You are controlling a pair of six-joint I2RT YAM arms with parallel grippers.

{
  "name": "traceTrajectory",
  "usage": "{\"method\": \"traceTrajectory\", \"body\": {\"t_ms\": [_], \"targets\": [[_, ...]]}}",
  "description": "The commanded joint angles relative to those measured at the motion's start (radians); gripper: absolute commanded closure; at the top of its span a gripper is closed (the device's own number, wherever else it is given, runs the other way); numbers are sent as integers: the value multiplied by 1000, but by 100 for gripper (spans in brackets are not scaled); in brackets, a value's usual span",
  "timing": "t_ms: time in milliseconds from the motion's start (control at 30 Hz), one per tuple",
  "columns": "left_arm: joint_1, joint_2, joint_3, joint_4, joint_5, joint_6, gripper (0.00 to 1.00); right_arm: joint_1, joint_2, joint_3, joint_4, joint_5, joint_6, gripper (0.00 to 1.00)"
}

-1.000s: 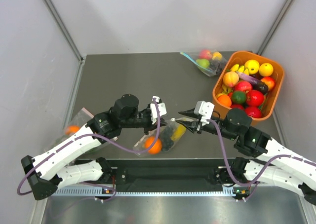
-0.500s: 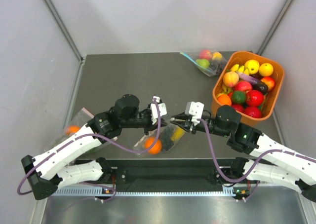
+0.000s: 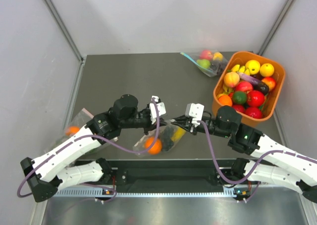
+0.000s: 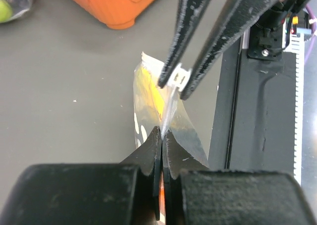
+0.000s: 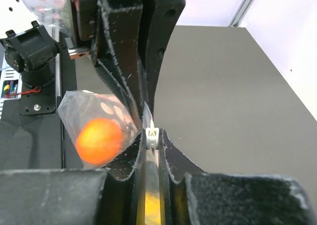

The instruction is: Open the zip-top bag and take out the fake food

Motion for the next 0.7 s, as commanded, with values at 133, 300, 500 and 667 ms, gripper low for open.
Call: {"method": "traceTrajectory", "body": {"t_ms": [133, 300, 500, 667], "targets": [[56, -59, -6, 126, 70, -31, 100, -12, -5, 27, -36, 0, -8, 100], [100, -56, -2, 135, 172, -50, 100, -12, 3, 15, -44, 17, -14, 100], [129, -69, 2, 126, 197, -45, 100, -15, 9, 10, -56, 52, -22, 100], [169, -89, 2, 124, 194, -42, 100, -17, 11, 6, -75, 75, -22, 100]]}}
